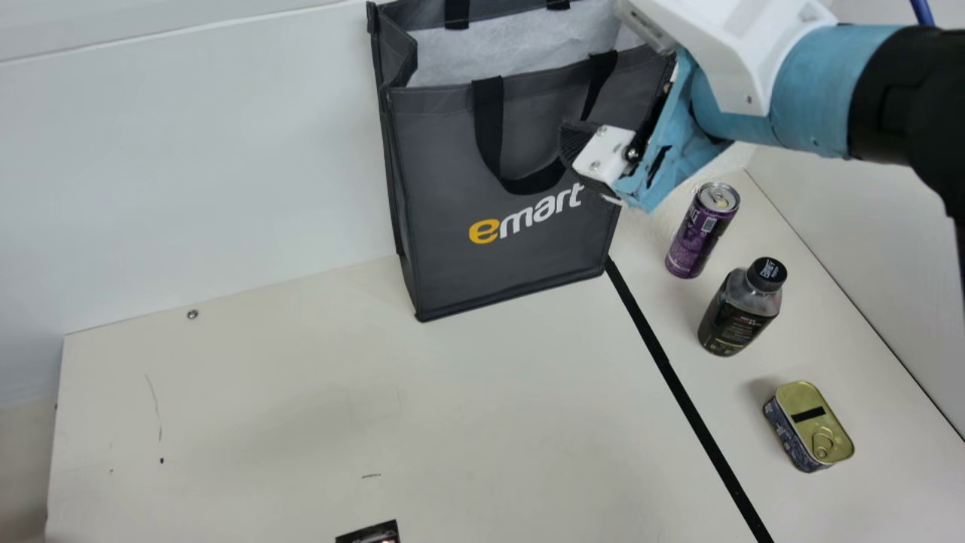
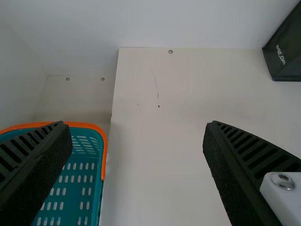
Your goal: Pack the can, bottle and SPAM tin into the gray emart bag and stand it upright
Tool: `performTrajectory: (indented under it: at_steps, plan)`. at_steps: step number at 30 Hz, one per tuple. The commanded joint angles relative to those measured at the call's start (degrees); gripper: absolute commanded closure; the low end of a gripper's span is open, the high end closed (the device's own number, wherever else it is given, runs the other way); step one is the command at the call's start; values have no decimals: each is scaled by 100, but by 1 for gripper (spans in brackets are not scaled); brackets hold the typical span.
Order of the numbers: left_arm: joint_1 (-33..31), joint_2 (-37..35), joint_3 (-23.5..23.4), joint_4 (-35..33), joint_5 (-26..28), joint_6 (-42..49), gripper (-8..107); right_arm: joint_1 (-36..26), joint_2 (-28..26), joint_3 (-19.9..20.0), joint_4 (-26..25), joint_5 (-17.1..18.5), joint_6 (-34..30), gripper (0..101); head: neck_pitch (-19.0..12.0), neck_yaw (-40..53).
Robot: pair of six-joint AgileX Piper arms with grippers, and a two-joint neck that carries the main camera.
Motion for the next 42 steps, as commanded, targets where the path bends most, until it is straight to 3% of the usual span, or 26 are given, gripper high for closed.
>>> performTrajectory:
  at_steps: [1,24,42]
  plan:
    - [0,0,0,0,0,0,9,2,92,-118,43,-3,-69,6,-130,-5]
    - [0,0,0,0,0,0,9,-240,1045,-710,833,-3,-1086,6,-130,-5]
    - [0,0,0,0,0,0,9,-495,1597,-714,1475,-3,-2234,6,-130,-5]
